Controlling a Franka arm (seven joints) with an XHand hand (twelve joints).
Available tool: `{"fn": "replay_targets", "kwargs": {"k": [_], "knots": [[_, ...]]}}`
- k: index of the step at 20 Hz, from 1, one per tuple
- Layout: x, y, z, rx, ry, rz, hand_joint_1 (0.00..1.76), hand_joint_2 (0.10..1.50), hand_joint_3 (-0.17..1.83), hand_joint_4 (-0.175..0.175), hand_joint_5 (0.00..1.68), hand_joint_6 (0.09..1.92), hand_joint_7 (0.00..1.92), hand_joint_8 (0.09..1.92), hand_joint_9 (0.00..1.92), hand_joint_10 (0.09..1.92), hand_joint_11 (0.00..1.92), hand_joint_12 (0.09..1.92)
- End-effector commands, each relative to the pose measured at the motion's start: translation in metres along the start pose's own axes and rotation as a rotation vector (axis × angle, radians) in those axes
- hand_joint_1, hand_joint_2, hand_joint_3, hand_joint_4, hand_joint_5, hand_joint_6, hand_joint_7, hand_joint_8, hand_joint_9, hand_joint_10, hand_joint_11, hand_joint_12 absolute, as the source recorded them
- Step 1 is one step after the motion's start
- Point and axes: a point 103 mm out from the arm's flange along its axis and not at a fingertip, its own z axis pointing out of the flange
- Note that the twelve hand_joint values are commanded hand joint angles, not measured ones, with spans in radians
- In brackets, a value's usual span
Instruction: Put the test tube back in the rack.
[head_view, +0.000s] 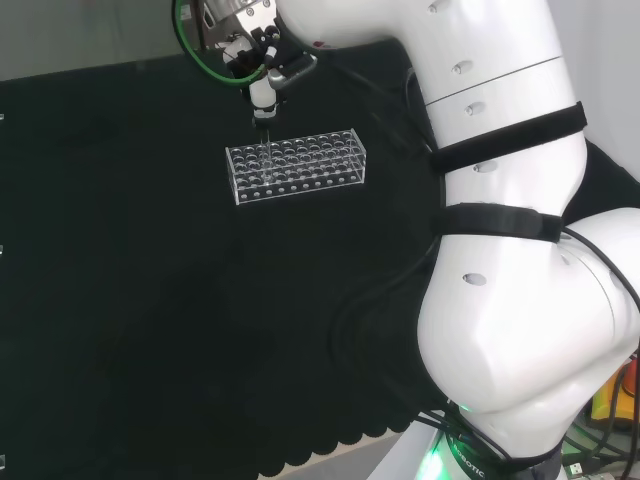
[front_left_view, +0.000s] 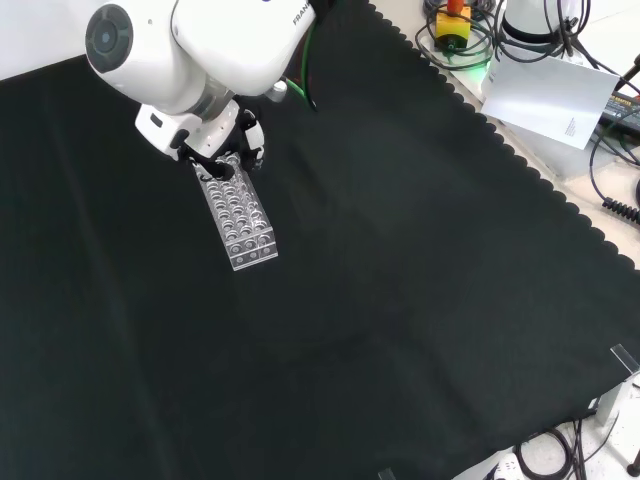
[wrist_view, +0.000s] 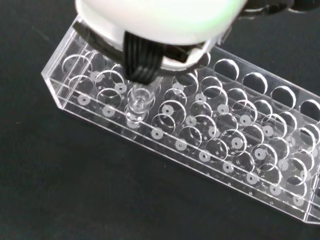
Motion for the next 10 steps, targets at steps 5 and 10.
{"fn": "replay_targets", "kwargs": {"k": [5, 10], "knots": [[0.012, -0.005, 0.012, 0.025, 0.015, -0.049, 1.23, 0.56, 0.75, -0.175, 1.42, 0.44, 1.83, 0.35, 1.67, 0.36, 0.90, 1.17], [0.021, -0.006, 0.018, 0.031, 0.036, -0.063, 1.23, 0.56, 0.75, -0.175, 1.42, 0.44, 1.83, 0.35, 1.67, 0.36, 0.90, 1.17]]}}
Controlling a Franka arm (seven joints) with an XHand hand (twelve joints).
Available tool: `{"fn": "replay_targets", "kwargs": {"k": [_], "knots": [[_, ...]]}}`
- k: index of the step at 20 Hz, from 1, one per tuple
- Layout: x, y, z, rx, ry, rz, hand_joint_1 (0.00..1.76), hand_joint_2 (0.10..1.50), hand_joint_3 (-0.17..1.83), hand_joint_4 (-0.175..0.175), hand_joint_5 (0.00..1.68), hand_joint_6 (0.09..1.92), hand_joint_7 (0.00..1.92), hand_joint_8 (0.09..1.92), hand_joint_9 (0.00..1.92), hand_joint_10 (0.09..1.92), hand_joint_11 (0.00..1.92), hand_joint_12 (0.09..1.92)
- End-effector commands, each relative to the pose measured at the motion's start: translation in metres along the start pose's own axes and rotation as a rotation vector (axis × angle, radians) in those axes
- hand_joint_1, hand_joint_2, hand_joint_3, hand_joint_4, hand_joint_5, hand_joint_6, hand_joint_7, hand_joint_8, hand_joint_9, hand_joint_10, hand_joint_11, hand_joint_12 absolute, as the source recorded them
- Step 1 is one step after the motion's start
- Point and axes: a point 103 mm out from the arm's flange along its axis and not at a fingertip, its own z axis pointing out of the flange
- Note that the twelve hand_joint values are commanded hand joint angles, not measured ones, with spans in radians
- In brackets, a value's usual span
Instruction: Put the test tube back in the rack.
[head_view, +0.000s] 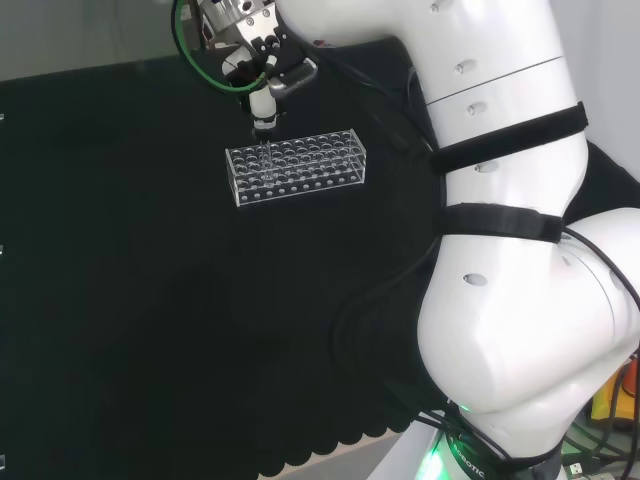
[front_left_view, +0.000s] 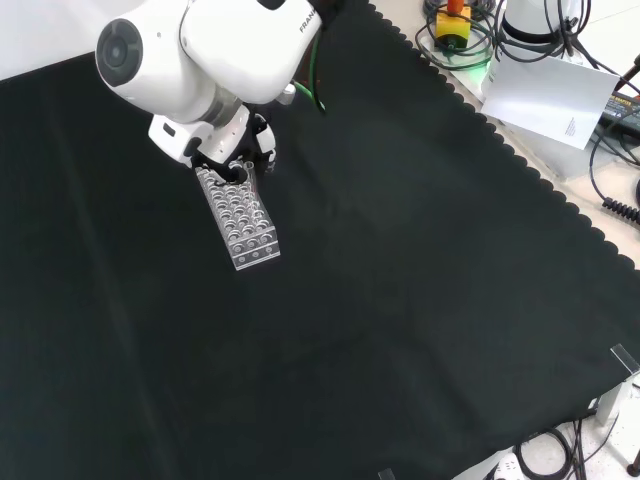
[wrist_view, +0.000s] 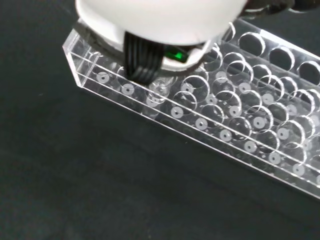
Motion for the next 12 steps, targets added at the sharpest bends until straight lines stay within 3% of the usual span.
{"fn": "replay_targets", "kwargs": {"k": [1, 12], "knots": [[0.012, 0.000, 0.005, 0.001, 0.026, -0.025, 1.23, 0.56, 0.75, -0.175, 1.42, 0.44, 1.83, 0.35, 1.67, 0.36, 0.90, 1.17], [0.020, -0.001, 0.018, -0.015, 0.075, -0.026, 1.23, 0.56, 0.75, -0.175, 1.42, 0.44, 1.83, 0.35, 1.67, 0.37, 0.90, 1.17]]}}
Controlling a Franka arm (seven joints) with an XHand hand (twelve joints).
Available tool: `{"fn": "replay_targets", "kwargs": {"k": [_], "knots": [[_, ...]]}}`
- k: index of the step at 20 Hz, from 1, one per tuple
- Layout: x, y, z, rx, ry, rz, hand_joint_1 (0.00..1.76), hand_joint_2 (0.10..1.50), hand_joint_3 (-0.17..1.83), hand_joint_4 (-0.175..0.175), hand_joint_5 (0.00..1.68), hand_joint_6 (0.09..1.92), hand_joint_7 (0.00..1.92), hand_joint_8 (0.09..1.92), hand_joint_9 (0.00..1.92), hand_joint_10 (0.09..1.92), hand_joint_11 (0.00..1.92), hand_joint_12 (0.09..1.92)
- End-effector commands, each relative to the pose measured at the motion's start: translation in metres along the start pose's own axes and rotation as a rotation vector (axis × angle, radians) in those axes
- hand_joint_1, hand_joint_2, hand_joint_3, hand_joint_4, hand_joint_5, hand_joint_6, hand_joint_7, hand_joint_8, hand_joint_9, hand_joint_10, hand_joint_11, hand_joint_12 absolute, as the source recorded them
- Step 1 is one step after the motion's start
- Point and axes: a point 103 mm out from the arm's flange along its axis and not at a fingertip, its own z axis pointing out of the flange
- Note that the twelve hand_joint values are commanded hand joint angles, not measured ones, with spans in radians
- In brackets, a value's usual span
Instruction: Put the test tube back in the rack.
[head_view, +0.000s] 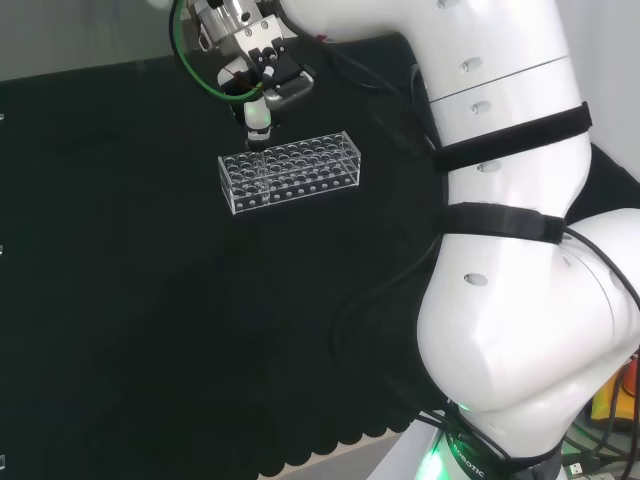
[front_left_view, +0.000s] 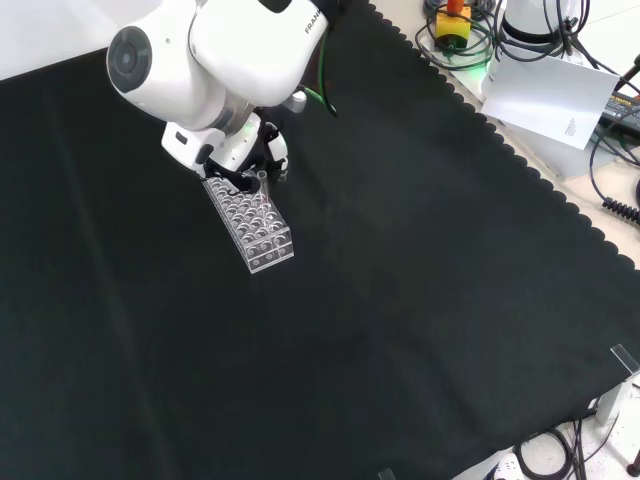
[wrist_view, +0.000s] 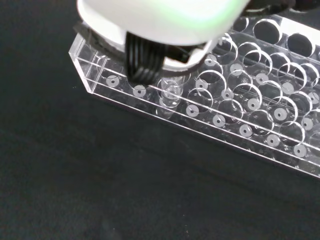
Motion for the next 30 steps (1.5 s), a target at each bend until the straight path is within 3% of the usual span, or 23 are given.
{"fn": "replay_targets", "kwargs": {"k": [1, 9, 11, 12, 15, 16, 18, 20, 24, 30], "knots": [[0.005, -0.001, 0.008, -0.013, 0.023, 0.000, 1.23, 0.56, 0.75, -0.175, 1.42, 0.44, 1.83, 0.35, 1.67, 0.37, 0.90, 1.17], [0.004, -0.005, 0.012, -0.048, 0.053, 0.017, 1.23, 0.56, 0.75, -0.175, 1.42, 0.44, 1.82, 0.35, 1.66, 0.36, 0.90, 1.17], [0.002, -0.007, 0.009, -0.060, 0.085, 0.009, 1.29, 0.59, 0.72, -0.175, 1.35, 0.53, 1.53, 0.47, 1.58, 0.40, 0.88, 1.17], [0.001, -0.008, 0.008, -0.053, 0.098, 0.003, 1.29, 0.68, 0.59, -0.175, 1.28, 0.61, 1.40, 0.56, 1.51, 0.42, 0.84, 1.19], [-0.002, -0.010, 0.005, -0.041, 0.132, -0.016, 1.17, 0.59, 0.72, -0.074, 0.66, 0.79, 0.87, 0.77, 1.06, 0.61, 0.60, 1.34], [-0.002, -0.011, 0.004, -0.046, 0.140, -0.021, 1.13, 0.55, 0.75, -0.043, 0.48, 0.74, 0.68, 0.82, 0.87, 0.69, 0.50, 1.39], [-0.003, -0.012, 0.001, -0.053, 0.148, -0.031, 1.06, 0.52, 0.73, -0.004, 0.29, 0.60, 0.37, 0.89, 0.55, 0.84, 0.36, 1.48], [-0.002, -0.014, -0.001, -0.057, 0.151, -0.038, 1.02, 0.52, 0.70, 0.013, 0.25, 0.48, 0.20, 0.92, 0.38, 0.94, 0.28, 1.52], [-0.002, -0.022, -0.007, -0.087, 0.165, -0.049, 1.00, 0.53, 0.67, 0.023, 0.25, 0.36, 0.09, 0.94, 0.26, 1.00, 0.21, 1.55], [-0.009, -0.052, -0.035, -0.292, 0.219, -0.074, 0.89, 0.57, 0.61, 0.029, 0.21, 0.21, 0.00, 0.92, 0.13, 1.03, 0.12, 1.59]]}}
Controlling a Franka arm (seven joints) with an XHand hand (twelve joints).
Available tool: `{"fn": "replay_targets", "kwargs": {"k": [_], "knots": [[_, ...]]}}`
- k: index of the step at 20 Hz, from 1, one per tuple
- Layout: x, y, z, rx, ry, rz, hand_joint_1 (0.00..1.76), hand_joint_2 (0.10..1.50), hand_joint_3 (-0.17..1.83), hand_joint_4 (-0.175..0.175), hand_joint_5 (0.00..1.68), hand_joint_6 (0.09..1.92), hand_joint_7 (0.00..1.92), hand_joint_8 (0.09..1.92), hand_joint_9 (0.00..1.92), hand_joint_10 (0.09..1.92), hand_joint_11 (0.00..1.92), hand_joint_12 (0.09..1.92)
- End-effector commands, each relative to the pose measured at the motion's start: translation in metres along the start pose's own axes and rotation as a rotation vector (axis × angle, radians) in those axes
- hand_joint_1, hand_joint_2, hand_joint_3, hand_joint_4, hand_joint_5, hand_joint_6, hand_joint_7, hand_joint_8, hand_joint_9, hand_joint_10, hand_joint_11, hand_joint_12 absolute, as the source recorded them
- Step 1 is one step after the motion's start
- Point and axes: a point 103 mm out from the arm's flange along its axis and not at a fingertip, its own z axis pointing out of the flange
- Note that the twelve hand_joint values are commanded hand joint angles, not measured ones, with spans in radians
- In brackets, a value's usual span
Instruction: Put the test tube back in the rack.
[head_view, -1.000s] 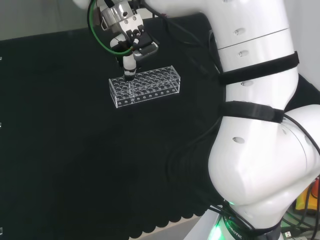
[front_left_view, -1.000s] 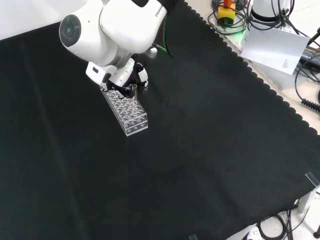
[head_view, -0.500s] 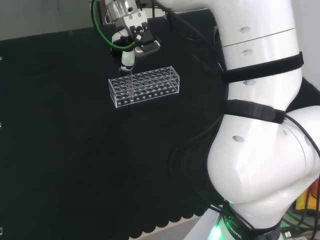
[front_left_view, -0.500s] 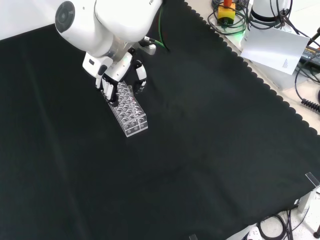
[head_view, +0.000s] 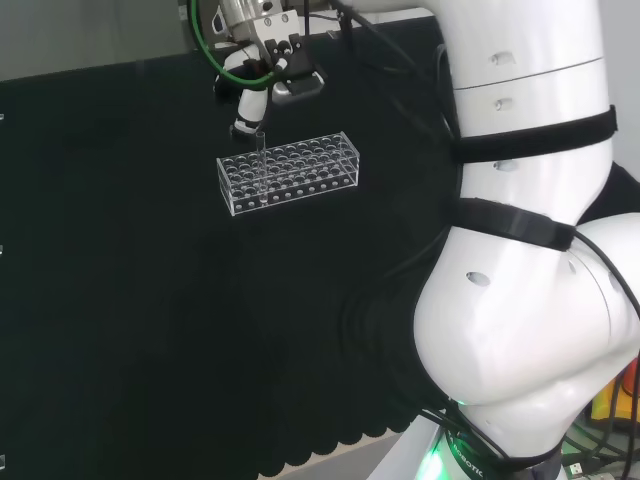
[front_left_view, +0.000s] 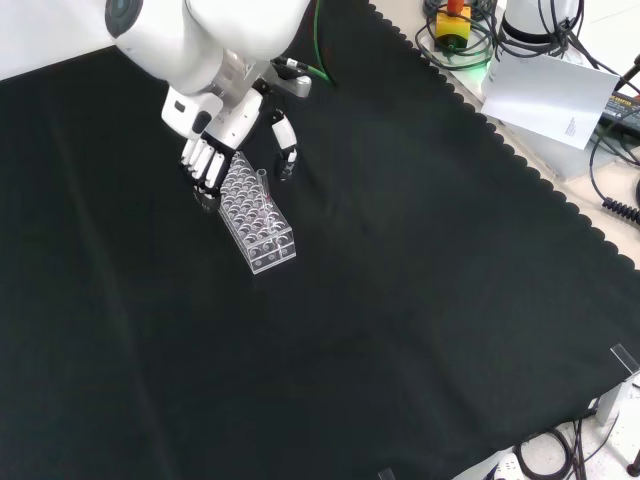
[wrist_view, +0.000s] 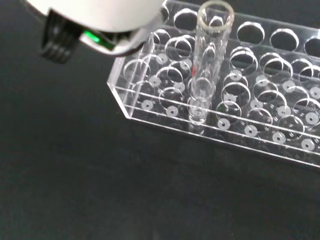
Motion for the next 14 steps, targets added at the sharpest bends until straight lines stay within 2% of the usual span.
{"fn": "replay_targets", "kwargs": {"k": [1, 4, 9, 14], "knots": [[0.000, -0.032, -0.037, -0.239, 0.059, -0.049, 0.87, 0.57, 0.59, 0.030, 0.21, 0.18, 0.00, 0.91, 0.11, 1.03, 0.11, 1.59], [-0.003, -0.047, -0.057, -0.341, 0.066, -0.070, 0.83, 0.60, 0.55, 0.029, 0.20, 0.13, 0.00, 0.89, 0.09, 1.03, 0.10, 1.60], [-0.010, -0.076, -0.087, -0.444, 0.082, -0.072, 0.73, 0.64, 0.52, 0.028, 0.17, 0.09, 0.00, 0.89, 0.07, 1.03, 0.08, 1.60], [-0.018, -0.106, -0.104, -0.517, 0.146, -0.081, 0.41, 0.83, 0.40, 0.022, 0.15, 0.09, 0.00, 0.86, 0.05, 1.03, 0.04, 1.61]]}}
